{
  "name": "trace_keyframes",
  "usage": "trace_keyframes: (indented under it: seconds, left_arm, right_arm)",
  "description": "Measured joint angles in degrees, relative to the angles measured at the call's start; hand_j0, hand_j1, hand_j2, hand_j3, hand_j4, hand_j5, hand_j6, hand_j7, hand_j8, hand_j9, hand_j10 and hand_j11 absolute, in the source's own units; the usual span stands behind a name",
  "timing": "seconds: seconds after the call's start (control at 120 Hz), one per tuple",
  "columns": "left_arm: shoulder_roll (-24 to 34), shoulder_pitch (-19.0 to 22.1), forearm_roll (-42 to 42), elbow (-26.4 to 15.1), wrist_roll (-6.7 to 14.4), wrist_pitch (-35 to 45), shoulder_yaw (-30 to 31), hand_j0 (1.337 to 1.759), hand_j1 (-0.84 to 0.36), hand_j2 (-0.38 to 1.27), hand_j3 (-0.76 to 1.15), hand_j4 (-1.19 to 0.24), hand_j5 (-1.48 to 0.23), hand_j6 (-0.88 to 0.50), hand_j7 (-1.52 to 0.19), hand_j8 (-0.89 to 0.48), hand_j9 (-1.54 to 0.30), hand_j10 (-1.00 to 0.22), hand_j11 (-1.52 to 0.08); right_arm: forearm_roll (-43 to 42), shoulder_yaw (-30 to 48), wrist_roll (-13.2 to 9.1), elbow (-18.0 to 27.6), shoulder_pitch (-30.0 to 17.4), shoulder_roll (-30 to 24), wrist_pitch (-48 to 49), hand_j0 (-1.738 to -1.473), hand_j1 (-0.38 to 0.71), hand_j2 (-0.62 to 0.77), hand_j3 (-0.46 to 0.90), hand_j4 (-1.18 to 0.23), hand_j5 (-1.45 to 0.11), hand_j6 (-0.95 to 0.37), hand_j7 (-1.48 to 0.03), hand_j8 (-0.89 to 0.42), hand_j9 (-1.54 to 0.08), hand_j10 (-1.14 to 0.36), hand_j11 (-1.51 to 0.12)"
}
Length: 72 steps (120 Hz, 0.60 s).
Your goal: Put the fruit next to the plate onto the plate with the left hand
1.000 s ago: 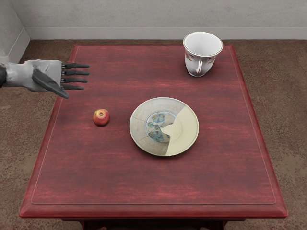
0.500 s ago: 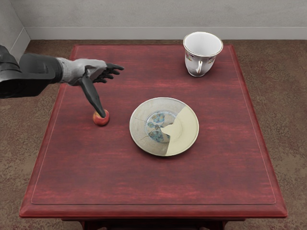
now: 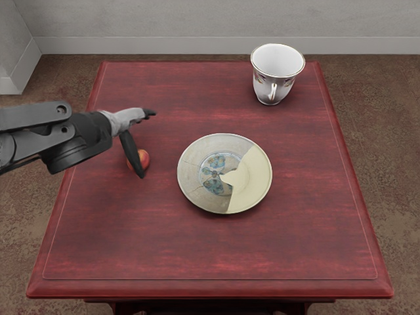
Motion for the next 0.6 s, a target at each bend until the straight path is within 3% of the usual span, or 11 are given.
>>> trace_keyframes:
  seconds: [0.233, 0.6]
  left_arm:
    - [-0.08, 1.28, 2.46, 0.12, 0.00, 2.44, 1.06, 1.658, 0.15, 0.04, 0.00, -0.17, -0.22, -0.17, -0.22, -0.17, -0.22, -0.17, -0.22]
    - [-2.45, 0.04, 3.00, 0.13, 0.00, 4.75, 6.50, 1.658, -0.06, 0.07, 0.00, -0.34, -0.44, -0.34, -0.44, -0.34, -0.44, -0.34, -0.44]
  right_arm:
    - [0.02, 0.02, 0.00, -0.01, 0.00, 0.00, 0.00, -1.658, -0.33, 0.00, 0.00, -0.01, -0.02, -0.01, -0.02, -0.01, -0.02, -0.01, -0.02]
    - [0.03, 0.00, 0.00, -0.01, 0.00, 0.00, 0.00, -1.658, -0.33, 0.00, 0.00, -0.01, -0.02, -0.01, -0.02, -0.01, -0.02, -0.01, -0.02]
